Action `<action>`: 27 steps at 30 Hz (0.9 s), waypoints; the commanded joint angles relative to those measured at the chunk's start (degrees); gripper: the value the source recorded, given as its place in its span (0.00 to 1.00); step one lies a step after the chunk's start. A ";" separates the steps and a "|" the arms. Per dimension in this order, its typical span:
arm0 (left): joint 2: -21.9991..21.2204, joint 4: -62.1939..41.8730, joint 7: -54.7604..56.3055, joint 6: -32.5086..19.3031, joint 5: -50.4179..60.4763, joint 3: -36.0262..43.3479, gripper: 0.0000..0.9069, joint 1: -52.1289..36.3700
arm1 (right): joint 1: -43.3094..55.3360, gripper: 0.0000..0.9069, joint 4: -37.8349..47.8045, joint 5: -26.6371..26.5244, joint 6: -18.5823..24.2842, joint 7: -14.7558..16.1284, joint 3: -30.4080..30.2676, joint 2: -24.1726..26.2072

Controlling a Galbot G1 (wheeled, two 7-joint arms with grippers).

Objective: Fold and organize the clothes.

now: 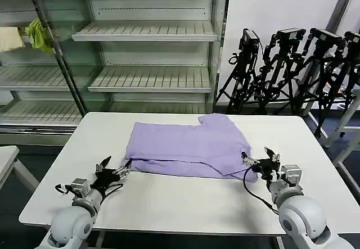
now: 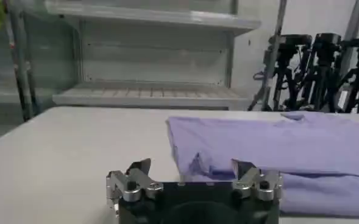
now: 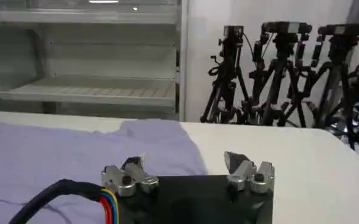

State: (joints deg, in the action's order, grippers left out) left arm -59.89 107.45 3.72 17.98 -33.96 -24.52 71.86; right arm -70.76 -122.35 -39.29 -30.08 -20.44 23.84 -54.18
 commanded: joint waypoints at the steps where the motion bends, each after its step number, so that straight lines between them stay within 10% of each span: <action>1: -1.02 2.49 -0.10 0.74 -0.28 -0.48 1.00 2.62 | -7.34 1.00 -2.48 1.59 -0.12 -0.02 0.87 -1.14; 27: -1.82 -0.62 -1.09 -0.66 0.36 1.22 0.98 0.38 | -13.08 1.00 -1.19 5.43 1.83 0.67 2.55 -6.30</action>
State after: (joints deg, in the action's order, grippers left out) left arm -61.54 107.13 2.67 17.29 -33.68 -23.44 72.22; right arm -83.12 -124.32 -34.36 -28.37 -19.85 26.24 -59.85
